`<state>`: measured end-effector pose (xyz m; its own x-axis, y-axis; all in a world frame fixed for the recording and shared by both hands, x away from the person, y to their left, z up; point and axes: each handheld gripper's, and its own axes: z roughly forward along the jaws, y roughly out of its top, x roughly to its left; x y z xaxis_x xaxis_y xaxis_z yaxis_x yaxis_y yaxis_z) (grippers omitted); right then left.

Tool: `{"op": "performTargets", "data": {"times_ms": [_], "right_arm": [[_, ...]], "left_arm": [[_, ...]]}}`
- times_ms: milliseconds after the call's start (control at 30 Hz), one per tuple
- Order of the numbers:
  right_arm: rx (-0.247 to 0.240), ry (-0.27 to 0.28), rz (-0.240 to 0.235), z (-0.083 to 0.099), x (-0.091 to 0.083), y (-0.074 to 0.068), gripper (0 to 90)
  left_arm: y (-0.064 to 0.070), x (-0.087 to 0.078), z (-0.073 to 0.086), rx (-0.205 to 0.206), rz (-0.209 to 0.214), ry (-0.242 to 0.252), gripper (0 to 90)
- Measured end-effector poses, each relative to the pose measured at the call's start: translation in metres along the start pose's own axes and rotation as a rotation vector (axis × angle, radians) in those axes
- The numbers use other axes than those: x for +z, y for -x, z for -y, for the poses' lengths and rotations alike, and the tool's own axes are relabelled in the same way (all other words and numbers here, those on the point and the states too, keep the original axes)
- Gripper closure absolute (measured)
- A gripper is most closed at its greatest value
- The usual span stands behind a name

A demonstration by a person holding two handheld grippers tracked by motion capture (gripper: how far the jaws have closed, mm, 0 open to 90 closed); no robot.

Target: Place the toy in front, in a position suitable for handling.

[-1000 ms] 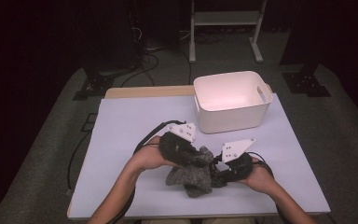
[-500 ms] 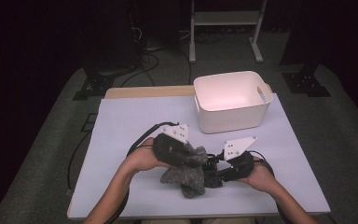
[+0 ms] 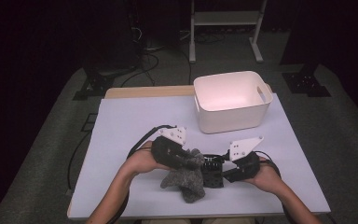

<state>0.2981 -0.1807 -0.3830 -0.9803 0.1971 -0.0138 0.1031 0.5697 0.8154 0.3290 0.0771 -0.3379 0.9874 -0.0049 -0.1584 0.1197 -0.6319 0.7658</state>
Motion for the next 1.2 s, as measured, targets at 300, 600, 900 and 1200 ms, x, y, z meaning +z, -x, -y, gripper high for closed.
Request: {"op": "performTargets", "data": {"times_ms": [300,600,900,1200], "right_arm": [[-0.014,0.026,-0.010,-0.011,0.013,0.002,56.8],[-0.019,0.002,-0.023,-0.019,0.021,0.003,56.2],[-0.062,-0.090,0.028,-0.027,0.004,0.000,54.1],[-0.041,-0.083,0.005,-0.015,-0.006,0.002,56.4]], "left_arm": [[0.003,-0.014,-0.007,0.017,-0.028,-0.019,76.5],[0.006,-0.018,-0.004,0.024,-0.039,-0.009,76.5],[0.004,0.005,-0.011,0.027,-0.008,-0.027,76.4],[0.000,0.015,-0.007,0.025,0.033,0.023,76.3]]}}
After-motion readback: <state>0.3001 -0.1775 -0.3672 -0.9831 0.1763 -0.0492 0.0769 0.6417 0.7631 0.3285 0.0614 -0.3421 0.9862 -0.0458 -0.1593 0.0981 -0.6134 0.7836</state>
